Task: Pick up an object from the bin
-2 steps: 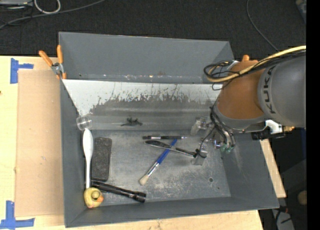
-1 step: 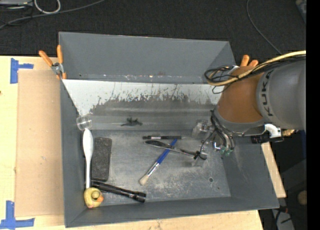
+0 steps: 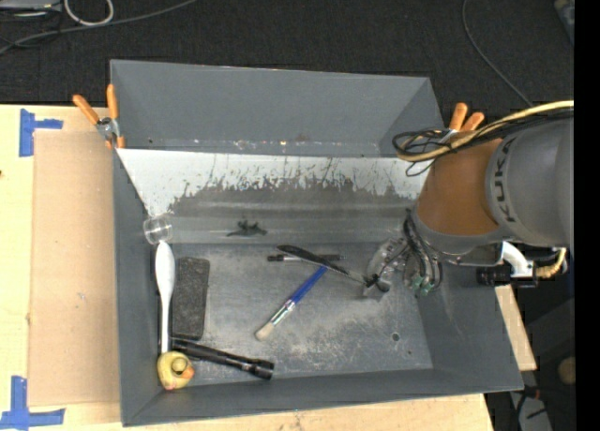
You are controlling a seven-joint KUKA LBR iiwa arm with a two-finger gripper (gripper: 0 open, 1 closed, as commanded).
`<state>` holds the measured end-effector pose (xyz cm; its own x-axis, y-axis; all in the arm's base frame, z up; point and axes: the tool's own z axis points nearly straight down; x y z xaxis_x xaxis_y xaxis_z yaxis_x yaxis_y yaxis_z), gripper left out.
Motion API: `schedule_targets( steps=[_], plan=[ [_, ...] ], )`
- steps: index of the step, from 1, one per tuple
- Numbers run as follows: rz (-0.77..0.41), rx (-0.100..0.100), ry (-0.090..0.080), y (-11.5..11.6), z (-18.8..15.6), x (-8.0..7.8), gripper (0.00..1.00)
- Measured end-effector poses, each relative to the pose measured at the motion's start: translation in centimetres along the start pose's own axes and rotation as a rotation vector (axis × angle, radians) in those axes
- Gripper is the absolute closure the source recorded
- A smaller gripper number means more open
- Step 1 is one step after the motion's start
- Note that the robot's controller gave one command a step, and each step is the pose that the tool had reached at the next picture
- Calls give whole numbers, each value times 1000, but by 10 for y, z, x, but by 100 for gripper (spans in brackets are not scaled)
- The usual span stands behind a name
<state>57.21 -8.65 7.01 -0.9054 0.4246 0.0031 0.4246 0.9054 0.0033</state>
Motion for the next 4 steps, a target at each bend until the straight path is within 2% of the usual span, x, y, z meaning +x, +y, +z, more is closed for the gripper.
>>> schedule_targets(
  steps=[1,4],
  plan=[
    [-1,0,0,0,0,0,100],
    [-5,0,0,0,-36,1,100]
  ],
)
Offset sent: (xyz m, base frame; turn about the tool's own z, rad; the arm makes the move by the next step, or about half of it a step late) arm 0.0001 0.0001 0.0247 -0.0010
